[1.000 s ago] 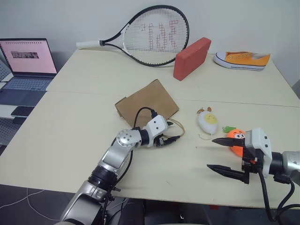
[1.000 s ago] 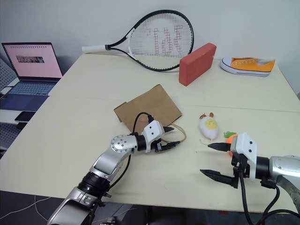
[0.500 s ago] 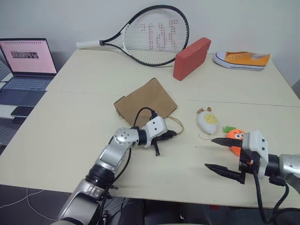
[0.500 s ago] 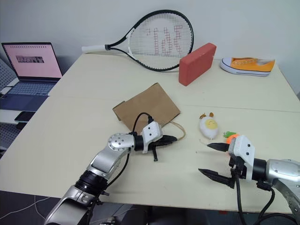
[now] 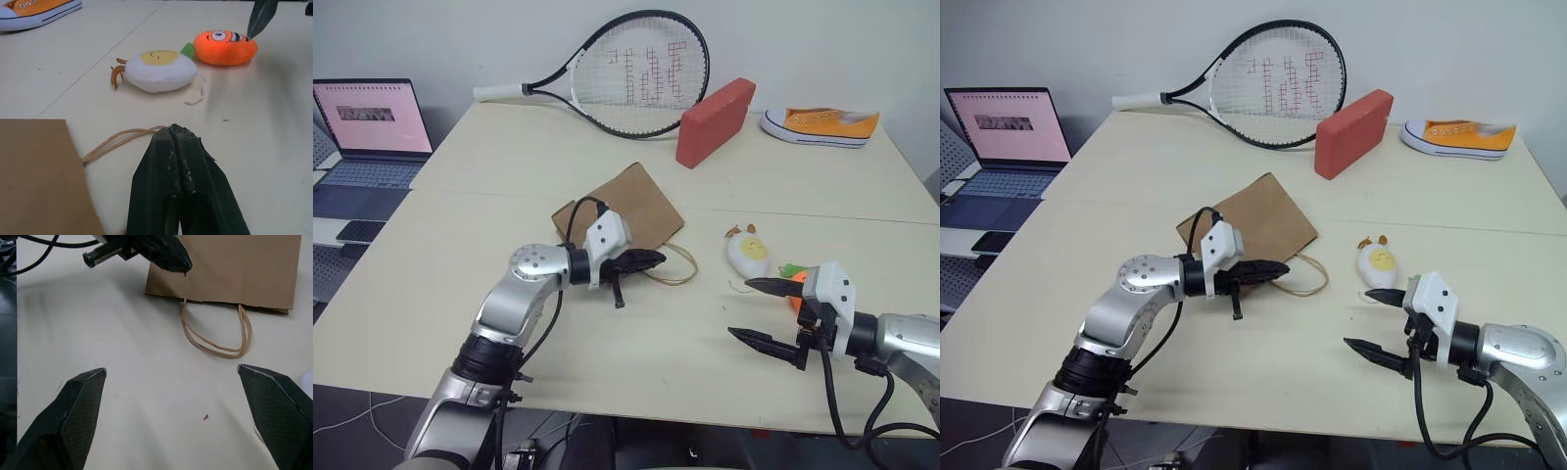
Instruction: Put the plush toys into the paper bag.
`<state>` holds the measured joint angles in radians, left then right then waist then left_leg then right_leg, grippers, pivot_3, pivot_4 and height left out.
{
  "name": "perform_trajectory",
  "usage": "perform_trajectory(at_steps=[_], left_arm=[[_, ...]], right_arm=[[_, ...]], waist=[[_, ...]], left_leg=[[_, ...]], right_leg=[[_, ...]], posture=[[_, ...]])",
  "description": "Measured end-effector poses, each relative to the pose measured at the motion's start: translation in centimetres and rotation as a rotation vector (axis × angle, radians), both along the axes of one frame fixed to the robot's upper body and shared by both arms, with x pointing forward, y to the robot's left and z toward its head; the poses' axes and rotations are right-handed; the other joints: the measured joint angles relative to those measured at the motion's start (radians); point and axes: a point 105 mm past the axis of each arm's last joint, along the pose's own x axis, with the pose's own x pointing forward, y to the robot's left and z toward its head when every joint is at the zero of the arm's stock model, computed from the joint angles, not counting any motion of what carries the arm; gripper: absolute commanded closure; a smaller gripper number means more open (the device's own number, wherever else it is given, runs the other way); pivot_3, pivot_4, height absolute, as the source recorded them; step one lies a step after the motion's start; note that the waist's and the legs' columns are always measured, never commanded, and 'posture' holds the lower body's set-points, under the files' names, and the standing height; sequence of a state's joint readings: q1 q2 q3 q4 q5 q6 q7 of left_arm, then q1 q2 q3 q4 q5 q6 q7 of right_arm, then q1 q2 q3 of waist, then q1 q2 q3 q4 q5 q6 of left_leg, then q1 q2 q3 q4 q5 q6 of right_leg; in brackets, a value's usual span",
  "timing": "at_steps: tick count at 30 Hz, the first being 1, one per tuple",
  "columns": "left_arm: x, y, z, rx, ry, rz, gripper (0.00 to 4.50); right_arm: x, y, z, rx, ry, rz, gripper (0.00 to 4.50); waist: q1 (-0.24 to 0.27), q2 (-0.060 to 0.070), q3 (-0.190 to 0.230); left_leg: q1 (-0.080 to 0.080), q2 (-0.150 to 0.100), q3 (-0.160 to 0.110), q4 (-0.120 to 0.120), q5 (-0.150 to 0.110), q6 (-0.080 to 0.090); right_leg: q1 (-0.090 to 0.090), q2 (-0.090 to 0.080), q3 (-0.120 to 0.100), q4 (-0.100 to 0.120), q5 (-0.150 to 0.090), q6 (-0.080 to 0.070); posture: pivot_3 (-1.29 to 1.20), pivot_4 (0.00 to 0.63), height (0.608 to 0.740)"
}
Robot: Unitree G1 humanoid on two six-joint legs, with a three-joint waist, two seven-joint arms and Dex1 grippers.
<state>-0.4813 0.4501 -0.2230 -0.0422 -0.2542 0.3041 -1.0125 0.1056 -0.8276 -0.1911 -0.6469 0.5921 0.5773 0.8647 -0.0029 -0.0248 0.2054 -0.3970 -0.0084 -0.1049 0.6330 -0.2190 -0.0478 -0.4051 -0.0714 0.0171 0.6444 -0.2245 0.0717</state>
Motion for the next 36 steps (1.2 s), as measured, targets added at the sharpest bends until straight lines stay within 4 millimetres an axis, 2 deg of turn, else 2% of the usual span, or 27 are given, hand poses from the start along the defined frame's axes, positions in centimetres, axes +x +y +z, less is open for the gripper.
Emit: perform_trajectory(at_steps=[6, 10, 17, 20, 29, 36], left_arm=[[-0.3, -0.7, -0.8, 0.056, -0.048, -0.030, 2.39], [0.3, -2.3, -2.5, 0.095, -0.069, -0.012, 1.15], [1.9, -3.2, -4.4, 0.125, -0.070, 0.035, 1.15], [2.2, -3.6, -4.8, 0.105, -0.051, 0.053, 1.73], [2.2, -4.1, -4.5, 0.068, -0.031, 0.022, 4.48], [1.2, -3.7, -4.1, 0.067, -0.010, -0.034, 4.48]], right_arm=[[-0.2, 0.0, -0.2, -0.004, 0.009, 0.004, 0.00], [-0.3, 0.1, -0.3, -0.009, 0.015, 0.012, 0.00], [-0.2, 0.3, -0.2, -0.011, 0.008, 0.016, 0.00], [-0.2, 0.3, -0.2, -0.012, 0.008, 0.012, 0.00], [-0.2, 0.4, -0.1, -0.016, 0.005, 0.002, 0.00], [-0.1, 0.5, 0.0, -0.014, -0.003, -0.009, 0.00]], waist=[[0.000, 0.000, 0.000], [0.001, 0.000, 0.000], [0.001, 0.000, 0.000], [0.001, 0.000, 0.000], [0.001, 0.000, 0.000], [0.000, 0.000, 0.000]], left_leg=[[0.000, 0.000, 0.000, 0.000, 0.000, 0.000], [0.000, 0.000, 0.000, 0.001, 0.000, 0.000], [0.000, 0.000, -0.001, 0.001, 0.000, 0.000], [-0.001, 0.000, -0.001, 0.001, 0.000, 0.000], [-0.001, 0.000, -0.001, 0.001, 0.000, 0.000], [-0.001, 0.000, -0.001, 0.001, 0.000, 0.000]], right_leg=[[0.000, 0.000, 0.000, 0.000, 0.000, 0.000], [0.000, 0.000, 0.000, 0.000, 0.000, 0.000], [0.000, 0.000, -0.001, 0.000, 0.000, 0.000], [0.000, 0.000, 0.000, 0.000, 0.000, 0.000], [0.000, 0.000, 0.000, 0.000, 0.000, 0.000], [0.000, 0.000, -0.001, 0.000, 0.000, 0.000]], posture=[[0.00, 0.150, 0.740], [0.00, 0.150, 0.740], [0.00, 0.150, 0.740], [0.00, 0.150, 0.740], [0.00, 0.150, 0.740], [0.00, 0.150, 0.740]])
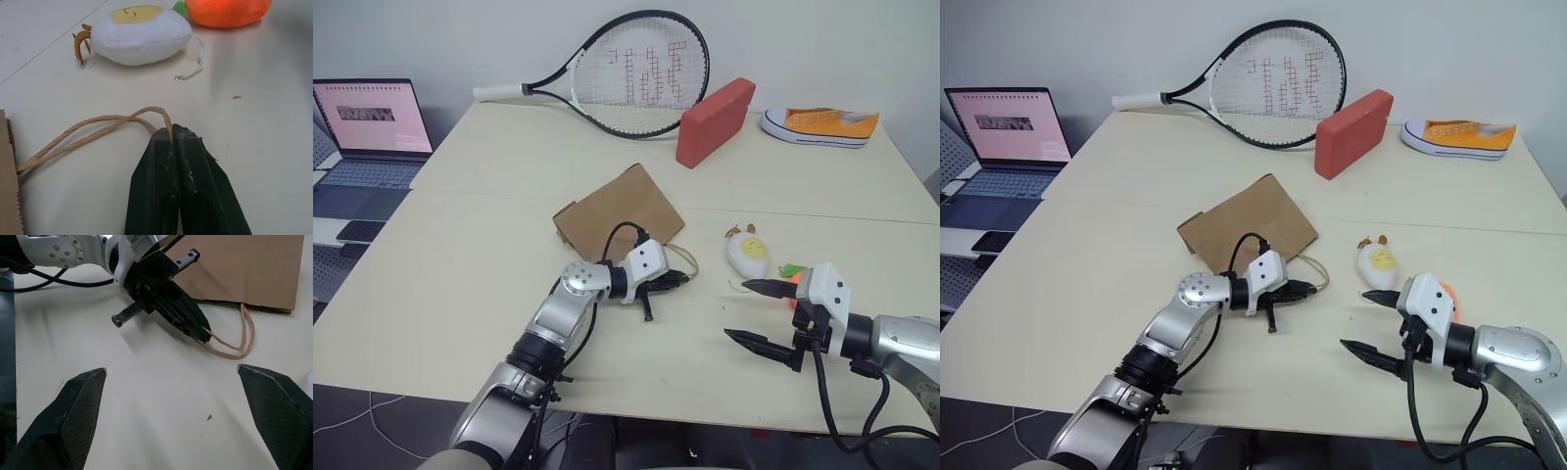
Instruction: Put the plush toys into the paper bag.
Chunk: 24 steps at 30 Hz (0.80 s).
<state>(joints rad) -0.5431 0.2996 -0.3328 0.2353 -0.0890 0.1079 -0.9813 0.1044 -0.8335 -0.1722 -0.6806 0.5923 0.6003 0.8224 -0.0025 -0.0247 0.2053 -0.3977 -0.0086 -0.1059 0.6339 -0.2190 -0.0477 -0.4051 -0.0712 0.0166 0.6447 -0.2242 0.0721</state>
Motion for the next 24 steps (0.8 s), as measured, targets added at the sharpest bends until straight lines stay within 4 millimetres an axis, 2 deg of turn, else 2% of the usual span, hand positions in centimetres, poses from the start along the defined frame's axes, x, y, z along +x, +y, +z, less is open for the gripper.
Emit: perform_trajectory(at_steps=[1, 4, 9, 14, 15, 24], left_arm=[[-0.2, 0.0, 0.4, -0.010, 0.003, -0.012, 4.48], [-1.0, -0.1, 2.6, -0.078, 0.029, -0.042, 4.50], [-1.8, 1.3, 5.8, -0.192, 0.120, -0.051, 4.50], [-1.5, 2.6, 7.6, -0.269, 0.196, -0.025, 4.50], [-1.5, 2.8, 7.8, -0.283, 0.208, -0.024, 4.50], [-2.2, 3.0, 9.2, -0.374, 0.306, -0.040, 4.50]], right_arm=[[0.0, 0.0, 0.0, 0.001, 0.000, 0.000, 0.00], [0.1, 0.2, 0.0, 0.014, -0.001, -0.003, 0.59], [0.3, 1.1, 0.1, 0.060, 0.006, 0.007, 2.35], [1.2, 2.7, 0.2, 0.117, -0.011, 0.016, 4.21], [1.5, 3.2, 0.1, 0.126, -0.013, 0.016, 4.47], [6.0, 8.6, -1.4, 0.213, -0.070, -0.025, 4.47]], waist=[[0.000, 0.000, 0.000], [-0.001, 0.000, 0.000], [-0.005, 0.000, 0.000], [-0.005, 0.000, 0.000], [-0.006, 0.000, 0.000], [-0.024, 0.000, 0.000]], left_leg=[[0.000, 0.000, 0.000, 0.000, 0.000, 0.000], [0.000, 0.000, 0.000, 0.000, 0.000, 0.000], [0.001, 0.001, 0.000, 0.000, 0.000, 0.000], [0.001, 0.000, 0.000, 0.000, 0.000, 0.000], [0.000, 0.000, 0.000, 0.000, 0.000, 0.000], [0.001, 0.000, -0.001, 0.000, 0.000, 0.000]], right_leg=[[0.000, 0.000, 0.000, 0.000, 0.000, 0.000], [0.000, 0.000, 0.000, 0.000, 0.000, 0.000], [0.000, 0.000, 0.000, 0.000, 0.000, 0.000], [0.000, 0.000, 0.000, 0.000, 0.000, 0.000], [0.000, 0.000, 0.000, 0.000, 0.000, 0.000], [-0.001, 0.001, 0.000, 0.001, 0.000, 0.000]], posture=[[0.00, 0.150, 0.740], [0.00, 0.150, 0.740], [0.00, 0.150, 0.740], [0.00, 0.150, 0.740], [0.00, 0.150, 0.740], [0.00, 0.150, 0.740]])
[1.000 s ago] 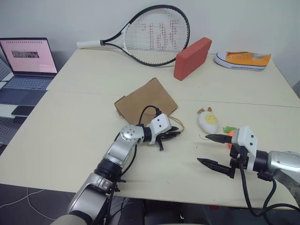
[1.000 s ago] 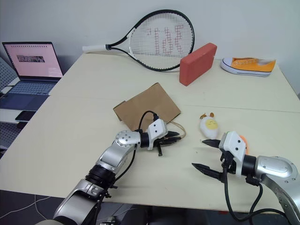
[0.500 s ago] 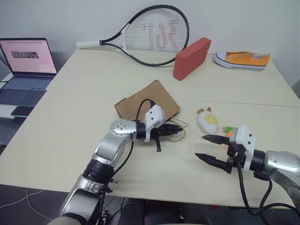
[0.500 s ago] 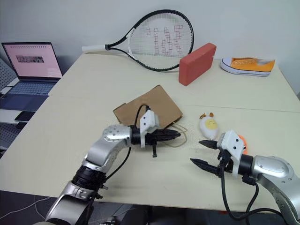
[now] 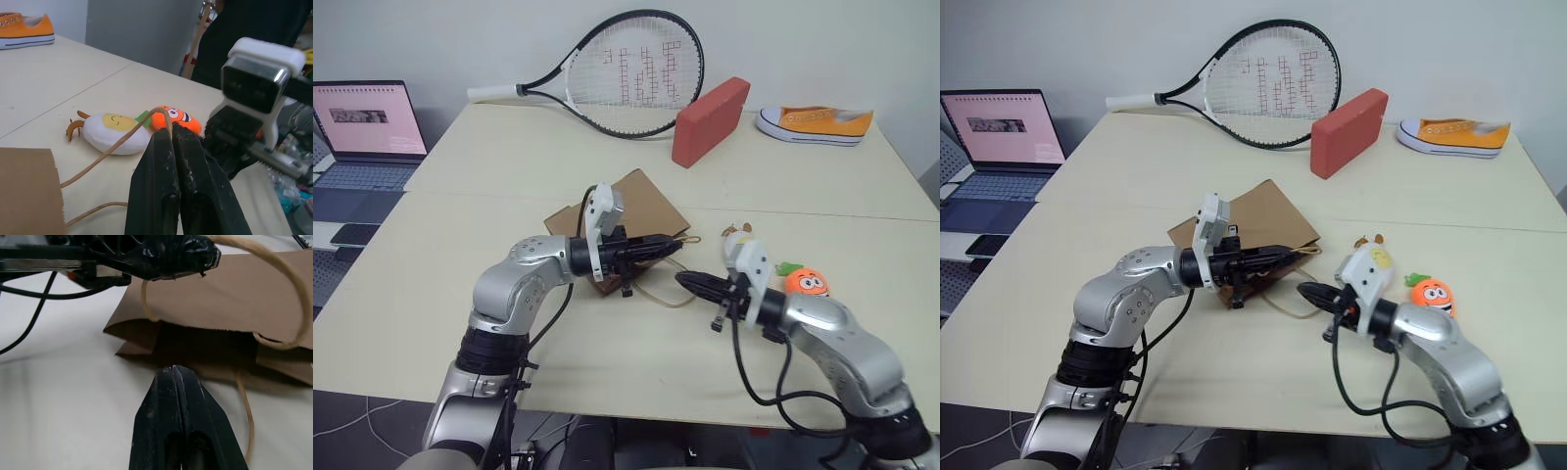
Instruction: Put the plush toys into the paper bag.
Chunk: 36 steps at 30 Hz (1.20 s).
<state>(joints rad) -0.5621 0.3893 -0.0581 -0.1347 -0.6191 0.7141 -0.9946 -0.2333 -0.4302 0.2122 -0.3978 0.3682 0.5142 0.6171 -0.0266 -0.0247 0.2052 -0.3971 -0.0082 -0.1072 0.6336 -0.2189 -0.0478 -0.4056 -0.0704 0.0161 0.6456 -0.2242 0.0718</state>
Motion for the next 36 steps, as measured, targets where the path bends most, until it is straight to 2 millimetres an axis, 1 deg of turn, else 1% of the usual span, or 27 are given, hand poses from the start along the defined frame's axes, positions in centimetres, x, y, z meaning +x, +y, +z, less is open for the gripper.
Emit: perform_trajectory(at_steps=[2, 4, 11, 14, 19, 23, 25, 26, 31, 33, 35, 36], left_arm=[[0.0, 0.3, 0.6, -0.024, 0.009, 0.014, 4.50], [0.1, 0.5, 0.8, -0.037, 0.014, 0.021, 4.50], [0.4, 0.9, 1.7, -0.074, 0.036, 0.049, 4.50], [0.5, 0.9, 1.7, -0.079, 0.055, 0.053, 4.50], [0.5, 1.1, 1.9, -0.099, 0.078, 0.059, 4.50], [0.4, 1.1, 1.9, -0.100, 0.091, 0.055, 4.50], [0.4, 1.2, 1.9, -0.098, 0.095, 0.053, 4.50], [0.4, 1.2, 1.9, -0.095, 0.095, 0.053, 4.50], [0.7, 2.0, 2.6, -0.075, 0.065, 0.076, 4.50], [0.9, 2.3, 3.2, -0.057, 0.034, 0.086, 4.50], [1.2, 2.7, 4.4, -0.031, -0.034, 0.111, 4.50], [1.6, 3.0, 5.4, -0.015, -0.088, 0.132, 4.50]], right_arm=[[0.7, 1.4, -1.1, 0.007, 0.004, -0.011, 4.47], [1.4, 1.9, -1.5, 0.020, -0.005, -0.035, 4.47], [4.0, 3.7, -1.4, 0.091, -0.086, -0.135, 4.47], [4.9, 4.3, -2.2, 0.084, -0.083, -0.160, 4.47], [5.3, 5.4, -3.7, 0.063, -0.056, -0.174, 4.47], [6.1, 6.1, -4.1, 0.055, -0.050, -0.202, 4.47], [6.3, 6.5, -4.6, 0.052, -0.035, -0.215, 4.47], [6.3, 6.6, -5.1, 0.040, -0.020, -0.222, 4.47], [6.7, 7.4, -5.3, 0.024, -0.001, -0.246, 4.47], [6.9, 7.6, -5.4, 0.020, 0.008, -0.255, 4.47], [7.0, 7.8, -5.4, 0.014, 0.016, -0.265, 4.47], [7.0, 7.9, -5.4, 0.011, 0.021, -0.268, 4.47]], waist=[[-0.001, 0.000, 0.000], [-0.002, 0.000, 0.000], [-0.004, 0.000, 0.000], [-0.004, 0.000, 0.000], [-0.005, 0.000, 0.000], [-0.006, 0.000, 0.000], [-0.006, 0.000, 0.000], [-0.006, 0.000, 0.000], [-0.008, -0.001, -0.001], [-0.009, -0.001, -0.001], [-0.010, -0.001, -0.001], [-0.010, -0.001, -0.001]], left_leg=[[0.000, 0.000, 0.000, 0.000, 0.000, 0.000], [0.000, 0.000, 0.000, 0.000, 0.000, 0.000], [0.001, 0.000, 0.000, 0.000, 0.000, 0.000], [0.000, 0.000, 0.000, -0.001, 0.000, 0.000], [0.001, 0.001, 0.000, -0.001, 0.000, -0.001], [0.001, 0.001, 0.000, -0.001, 0.000, -0.001], [0.001, 0.001, 0.000, -0.001, 0.001, -0.001], [0.001, 0.001, 0.000, -0.001, 0.001, -0.001], [0.004, 0.002, 0.001, -0.002, 0.001, -0.002], [0.005, 0.004, 0.000, -0.002, 0.002, -0.003], [0.006, 0.007, -0.001, -0.003, 0.002, -0.003], [0.006, 0.008, -0.001, -0.003, 0.002, -0.003]], right_leg=[[0.000, 0.000, 0.000, 0.000, 0.000, 0.000], [0.000, 0.000, 0.000, 0.000, 0.000, 0.000], [0.000, 0.001, 0.000, 0.000, 0.001, -0.001], [-0.001, 0.001, 0.000, 0.000, 0.002, -0.003], [-0.001, 0.001, 0.001, 0.000, 0.002, -0.003], [-0.001, 0.001, 0.001, 0.000, 0.003, -0.005], [-0.001, 0.001, 0.001, 0.000, 0.003, -0.005], [-0.001, 0.001, 0.001, 0.000, 0.003, -0.006], [0.000, 0.003, 0.001, 0.000, 0.003, -0.006], [0.000, 0.006, 0.001, 0.000, 0.004, -0.007], [0.000, 0.009, 0.001, 0.001, 0.004, -0.008], [0.001, 0.010, 0.001, 0.001, 0.004, -0.009]], posture=[[0.00, 0.150, 0.740], [0.00, 0.150, 0.740], [0.00, 0.150, 0.740], [0.00, 0.150, 0.740], [0.00, 0.150, 0.740], [0.00, 0.150, 0.740], [0.00, 0.150, 0.740], [0.00, 0.150, 0.740], [0.00, 0.150, 0.740], [0.00, 0.150, 0.740], [0.00, 0.150, 0.740], [0.00, 0.150, 0.740]])
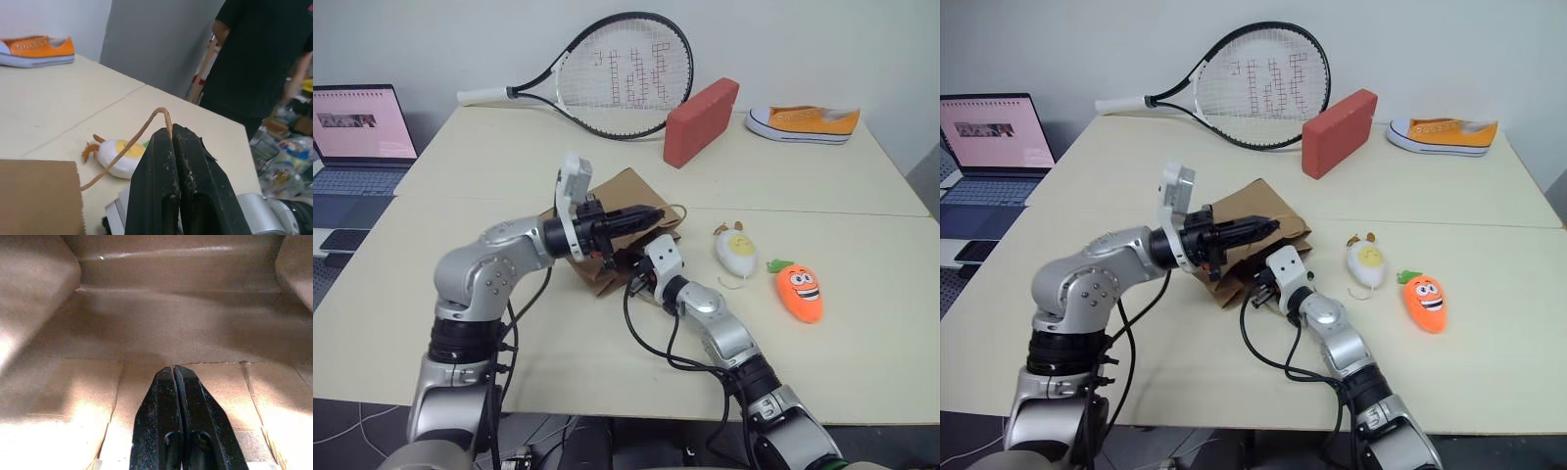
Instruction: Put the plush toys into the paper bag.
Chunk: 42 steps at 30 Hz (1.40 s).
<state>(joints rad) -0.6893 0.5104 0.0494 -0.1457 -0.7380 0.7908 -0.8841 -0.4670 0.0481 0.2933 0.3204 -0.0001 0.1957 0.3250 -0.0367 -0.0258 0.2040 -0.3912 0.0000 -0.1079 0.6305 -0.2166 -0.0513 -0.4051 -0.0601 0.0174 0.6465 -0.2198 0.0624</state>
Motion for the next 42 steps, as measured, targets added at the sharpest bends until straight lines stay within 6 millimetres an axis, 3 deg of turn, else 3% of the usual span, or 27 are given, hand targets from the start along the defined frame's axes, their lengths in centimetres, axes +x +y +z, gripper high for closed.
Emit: perform_trajectory(at_steps=[8, 15, 22, 28, 42], left_arm=[[2.2, 2.1, 6.0, 0.076, -0.340, 0.174, 4.50], [2.3, 2.3, 8.4, 0.110, -0.497, 0.207, 4.50], [2.6, 2.2, 8.2, 0.146, -0.548, 0.226, 4.50], [2.8, 1.7, 4.6, 0.179, -0.469, 0.193, 4.50], [1.0, 0.6, 3.6, 0.141, -0.389, 0.102, 4.50]], right_arm=[[-0.1, 0.2, -0.2, -0.022, 0.015, 0.005, 4.47], [-0.2, 0.4, -0.3, -0.019, 0.022, 0.007, 4.47], [-0.2, 0.4, -0.4, -0.026, 0.027, 0.010, 4.47], [-0.1, 0.5, -0.1, -0.029, 0.023, 0.011, 4.47], [-0.1, 0.0, 0.0, -0.015, 0.039, 0.010, 4.47]], waist=[[-0.004, 0.000, -0.001], [-0.004, 0.000, -0.001], [-0.004, 0.000, -0.001], [-0.006, 0.000, -0.001], [-0.004, 0.000, -0.001]], left_leg=[[0.001, 0.006, 0.000, -0.002, 0.000, 0.000], [0.001, 0.006, 0.001, -0.003, 0.000, 0.000], [0.001, 0.007, 0.001, -0.003, 0.000, 0.000], [0.001, 0.008, 0.001, -0.003, 0.000, 0.000], [0.001, 0.008, 0.001, -0.003, 0.000, 0.000]], right_leg=[[0.000, 0.006, 0.000, -0.001, 0.000, -0.002], [0.000, 0.006, 0.000, -0.001, 0.000, -0.002], [-0.001, 0.007, 0.000, -0.001, 0.000, -0.002], [-0.001, 0.007, 0.000, -0.001, 0.000, -0.002], [-0.001, 0.008, -0.001, -0.001, 0.000, -0.002]], posture=[[0.00, 0.150, 0.740], [0.00, 0.150, 0.740], [0.00, 0.150, 0.740], [0.00, 0.150, 0.740], [0.00, 0.150, 0.740]])
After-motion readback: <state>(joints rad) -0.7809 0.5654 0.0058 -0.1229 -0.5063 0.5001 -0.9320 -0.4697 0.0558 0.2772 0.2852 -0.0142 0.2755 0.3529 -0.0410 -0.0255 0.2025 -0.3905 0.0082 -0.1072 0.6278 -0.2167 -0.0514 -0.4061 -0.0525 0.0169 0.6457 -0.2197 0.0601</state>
